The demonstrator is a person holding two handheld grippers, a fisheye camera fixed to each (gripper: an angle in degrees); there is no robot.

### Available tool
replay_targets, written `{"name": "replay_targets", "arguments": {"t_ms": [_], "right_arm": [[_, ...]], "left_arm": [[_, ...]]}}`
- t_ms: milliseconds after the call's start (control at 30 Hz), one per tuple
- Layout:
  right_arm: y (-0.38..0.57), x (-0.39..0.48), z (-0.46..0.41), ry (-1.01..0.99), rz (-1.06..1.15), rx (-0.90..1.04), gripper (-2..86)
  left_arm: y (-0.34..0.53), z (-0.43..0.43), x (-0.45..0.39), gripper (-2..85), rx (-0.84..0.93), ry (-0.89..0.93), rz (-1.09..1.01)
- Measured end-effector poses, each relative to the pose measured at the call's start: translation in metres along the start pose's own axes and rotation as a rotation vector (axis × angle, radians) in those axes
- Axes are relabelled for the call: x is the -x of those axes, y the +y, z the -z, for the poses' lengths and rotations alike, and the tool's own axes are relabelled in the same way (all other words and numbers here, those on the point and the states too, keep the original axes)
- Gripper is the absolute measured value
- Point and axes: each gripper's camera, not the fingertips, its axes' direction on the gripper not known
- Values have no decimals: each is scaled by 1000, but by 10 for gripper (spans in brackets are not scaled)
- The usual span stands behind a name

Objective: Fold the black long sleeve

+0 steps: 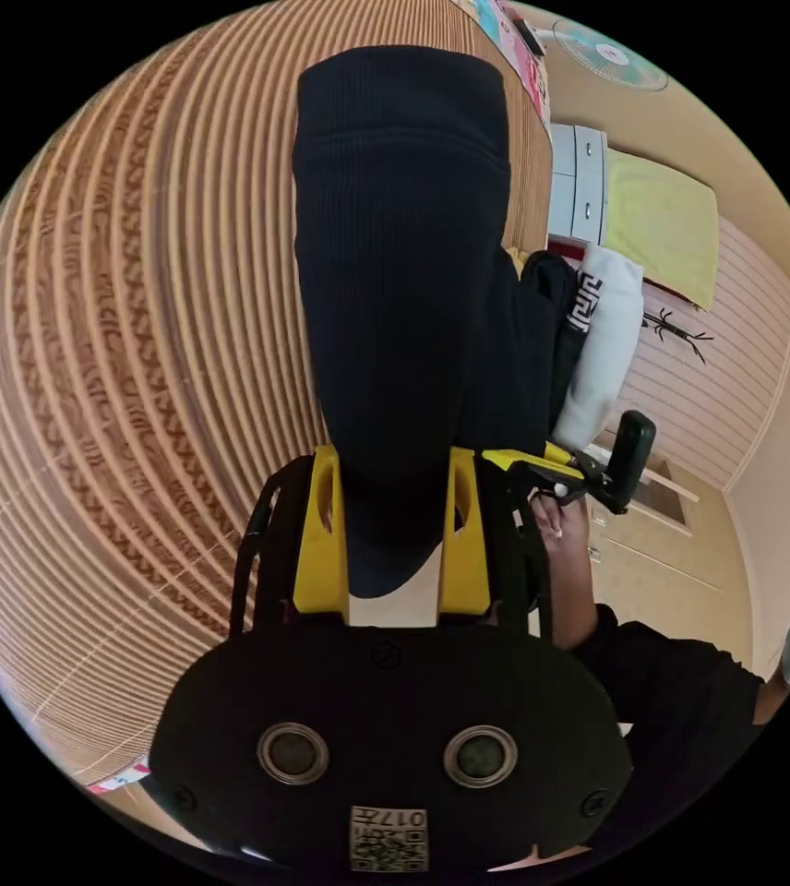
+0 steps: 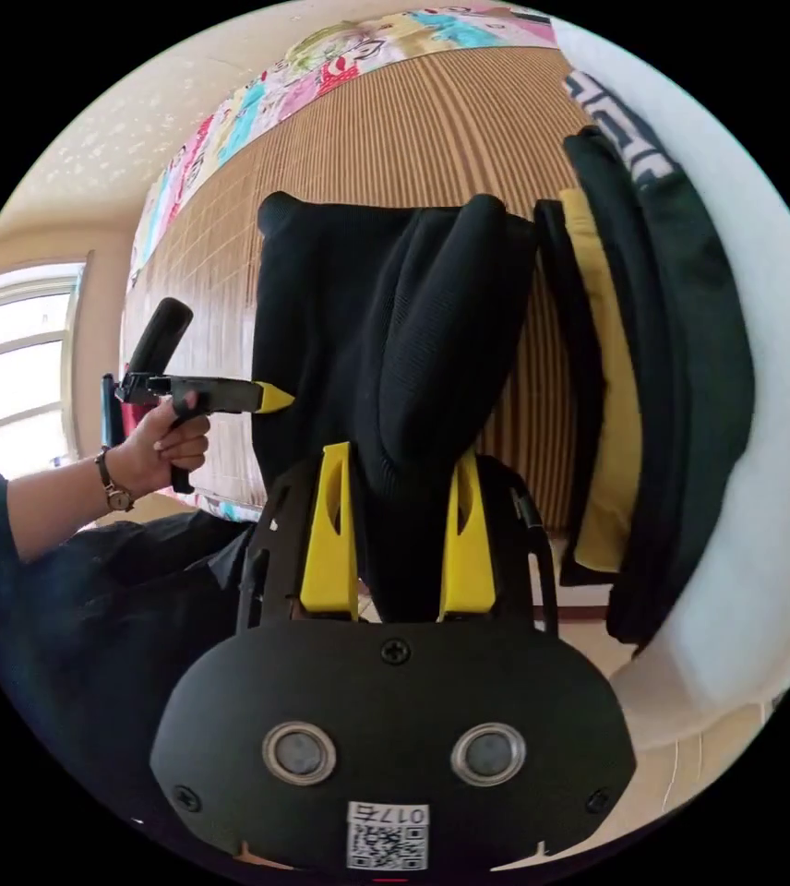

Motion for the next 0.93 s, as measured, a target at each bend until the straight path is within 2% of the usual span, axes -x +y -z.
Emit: {"name": "replay_targets", "arguments": {"t_ms": [67, 167, 233, 300, 367, 467, 533, 633, 733, 800, 933], "right_arm": [[11, 36, 35, 338, -113, -52, 124], [28, 94, 70, 584, -188, -231, 99], [32, 120, 74, 603, -230, -308, 89], [27, 134, 60, 483, -220, -335, 76], [3, 132, 14, 377, -278, -264, 60], [-33, 119, -74, 313, -303, -74, 45], [-37, 118, -96, 229, -339, -97, 38], [-54, 122, -73, 86, -476, -76, 28], [-48, 167, -47, 125, -482, -188, 19], [-43, 195, -46, 117, -530, -176, 12], [-34, 267, -53, -176, -595, -205, 5]], "left_arm": [[-10, -32, -18, 161, 15, 20, 13], [-20, -77, -44, 164, 93, -3, 21], [-19, -86, -55, 162, 110, -52, 16], [-12, -76, -55, 141, 95, -29, 29], [-5, -58, -48, 119, 81, -5, 44], [19, -5, -30, 110, 53, -138, 75], [43, 35, -17, 106, 33, -220, 98], [104, 109, 7, 95, -84, -312, 199], [183, 172, 30, 91, -246, -366, 324], [254, 201, 48, 90, -367, -364, 430], [365, 210, 69, 83, -562, -311, 589]]}}
